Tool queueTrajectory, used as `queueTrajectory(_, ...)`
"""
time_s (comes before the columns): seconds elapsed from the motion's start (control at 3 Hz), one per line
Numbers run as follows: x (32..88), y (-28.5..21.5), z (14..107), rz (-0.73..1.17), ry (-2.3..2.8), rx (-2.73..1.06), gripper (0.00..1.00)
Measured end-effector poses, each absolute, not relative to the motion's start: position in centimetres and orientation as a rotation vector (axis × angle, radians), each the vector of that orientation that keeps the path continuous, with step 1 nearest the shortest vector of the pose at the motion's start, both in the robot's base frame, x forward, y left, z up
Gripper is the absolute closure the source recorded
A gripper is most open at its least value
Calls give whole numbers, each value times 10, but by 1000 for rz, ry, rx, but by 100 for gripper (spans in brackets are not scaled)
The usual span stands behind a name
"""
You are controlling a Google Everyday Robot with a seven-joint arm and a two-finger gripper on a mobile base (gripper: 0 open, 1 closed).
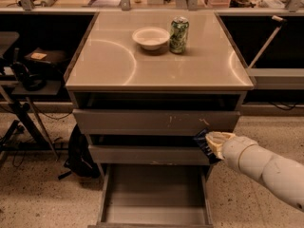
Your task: Pick rxbar blueberry from bottom drawer and place on counter
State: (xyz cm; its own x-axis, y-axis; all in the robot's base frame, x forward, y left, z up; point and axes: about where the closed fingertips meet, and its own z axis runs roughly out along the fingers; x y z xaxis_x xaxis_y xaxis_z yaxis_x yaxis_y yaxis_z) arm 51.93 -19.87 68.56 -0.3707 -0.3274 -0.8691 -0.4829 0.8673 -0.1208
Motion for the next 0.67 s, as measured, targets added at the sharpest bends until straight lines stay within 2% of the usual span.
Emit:
queueTrajectory(0.33,531,-197,735,123,1919,-617,100)
queueTrajectory(0.67,545,-193,848,10,1765,-631,100)
